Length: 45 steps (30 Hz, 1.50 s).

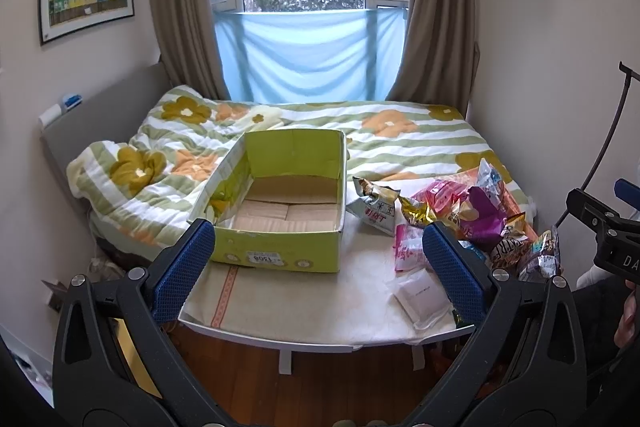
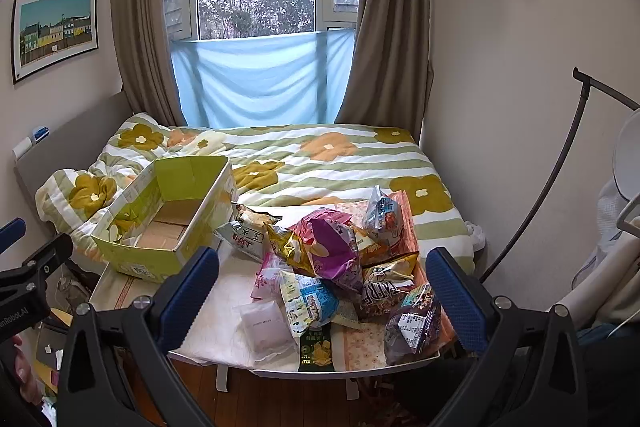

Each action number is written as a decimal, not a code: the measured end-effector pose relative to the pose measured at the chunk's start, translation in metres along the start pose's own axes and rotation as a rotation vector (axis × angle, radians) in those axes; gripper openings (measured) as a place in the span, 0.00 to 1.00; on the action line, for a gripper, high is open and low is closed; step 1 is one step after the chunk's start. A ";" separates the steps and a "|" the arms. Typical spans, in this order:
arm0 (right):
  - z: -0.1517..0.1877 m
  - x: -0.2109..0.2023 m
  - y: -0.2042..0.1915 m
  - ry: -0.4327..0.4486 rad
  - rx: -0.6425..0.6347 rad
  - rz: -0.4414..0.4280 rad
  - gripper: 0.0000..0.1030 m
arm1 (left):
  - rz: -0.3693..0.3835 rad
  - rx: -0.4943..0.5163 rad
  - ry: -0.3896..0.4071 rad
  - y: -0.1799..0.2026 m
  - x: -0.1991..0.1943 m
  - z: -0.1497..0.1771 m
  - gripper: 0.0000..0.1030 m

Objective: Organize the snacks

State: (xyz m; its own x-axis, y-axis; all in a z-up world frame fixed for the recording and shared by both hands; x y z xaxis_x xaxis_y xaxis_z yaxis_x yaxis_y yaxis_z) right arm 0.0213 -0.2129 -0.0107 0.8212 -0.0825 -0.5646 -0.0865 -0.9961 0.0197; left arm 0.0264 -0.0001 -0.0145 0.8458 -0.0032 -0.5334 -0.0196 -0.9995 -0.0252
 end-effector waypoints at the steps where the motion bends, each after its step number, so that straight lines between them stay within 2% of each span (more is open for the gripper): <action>1: 0.000 0.001 0.000 -0.001 -0.001 0.001 1.00 | 0.001 -0.001 -0.002 0.000 0.000 0.000 1.00; 36: 0.001 0.008 -0.005 -0.018 -0.001 0.002 1.00 | 0.027 0.009 -0.019 -0.002 0.010 -0.004 1.00; 41: 0.002 0.011 -0.002 -0.038 0.022 -0.002 1.00 | 0.067 0.015 -0.059 0.002 0.020 -0.006 1.00; 45: 0.008 0.020 0.003 -0.075 0.040 0.002 1.00 | 0.118 0.057 -0.120 0.009 0.039 -0.001 1.00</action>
State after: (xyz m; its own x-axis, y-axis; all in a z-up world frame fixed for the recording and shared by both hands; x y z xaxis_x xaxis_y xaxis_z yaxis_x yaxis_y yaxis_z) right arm 0.0329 -0.2175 -0.0282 0.7764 -0.0800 -0.6251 -0.1115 -0.9937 -0.0113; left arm 0.0603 -0.0090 -0.0345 0.7660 -0.1132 -0.6328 -0.1478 -0.9890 -0.0021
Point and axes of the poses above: each gripper's, at about its wrist camera, not at the fingertips, and x roughly the way its jaws point, y to its right, z to its underside, the point moved 1 cm from there along x, roughly the way its jaws point, and after that the axes turned 1 degree about -x, right-handed, at the moved point
